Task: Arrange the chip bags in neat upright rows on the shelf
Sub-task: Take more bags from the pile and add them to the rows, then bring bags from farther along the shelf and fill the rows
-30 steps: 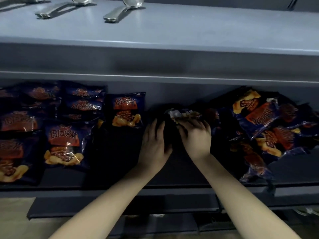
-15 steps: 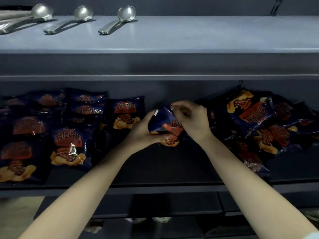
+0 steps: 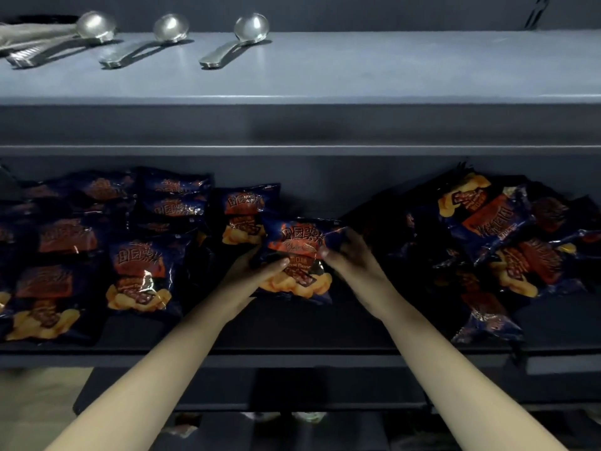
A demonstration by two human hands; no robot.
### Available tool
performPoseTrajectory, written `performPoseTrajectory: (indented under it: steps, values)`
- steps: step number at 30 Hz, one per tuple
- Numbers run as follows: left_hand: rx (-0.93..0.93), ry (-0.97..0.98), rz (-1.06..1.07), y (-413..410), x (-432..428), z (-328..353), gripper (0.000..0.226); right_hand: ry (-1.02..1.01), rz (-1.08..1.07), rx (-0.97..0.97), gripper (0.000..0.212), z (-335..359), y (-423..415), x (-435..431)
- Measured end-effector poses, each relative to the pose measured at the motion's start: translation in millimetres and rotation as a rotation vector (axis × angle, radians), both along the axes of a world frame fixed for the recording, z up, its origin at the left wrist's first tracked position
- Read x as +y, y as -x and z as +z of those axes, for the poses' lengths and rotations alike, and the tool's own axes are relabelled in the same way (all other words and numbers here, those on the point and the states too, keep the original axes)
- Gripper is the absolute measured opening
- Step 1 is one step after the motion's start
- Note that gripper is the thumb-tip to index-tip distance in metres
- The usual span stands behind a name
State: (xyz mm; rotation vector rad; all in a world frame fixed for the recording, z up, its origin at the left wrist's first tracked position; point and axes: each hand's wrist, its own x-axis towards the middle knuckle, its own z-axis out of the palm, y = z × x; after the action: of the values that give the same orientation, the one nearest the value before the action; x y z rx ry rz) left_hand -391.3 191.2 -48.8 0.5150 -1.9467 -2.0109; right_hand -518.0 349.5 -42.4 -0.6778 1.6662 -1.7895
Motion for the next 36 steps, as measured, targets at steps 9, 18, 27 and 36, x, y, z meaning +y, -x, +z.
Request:
performPoseTrajectory:
  steps: [9, 18, 27, 36]
  values:
    - [0.009, 0.044, 0.03, -21.8, 5.7, -23.5, 0.032, 0.037, 0.043, -0.293, 0.046, -24.7, -26.3, -15.9]
    - [-0.09, 0.845, 0.342, -26.8, -6.5, -18.5, 0.088, -0.047, 0.022, -0.041, 0.051, -20.1, -22.4, -67.7]
    - [-0.427, 1.07, 0.265, -22.9, -25.2, -38.7, 0.087, -0.149, -0.07, 0.154, 0.063, -27.8, -28.6, -134.5]
    - [-0.48, 0.864, 0.178, -6.2, -42.7, -44.0, 0.091, -0.305, -0.2, 0.346, 0.055, -38.8, -29.2, -154.4]
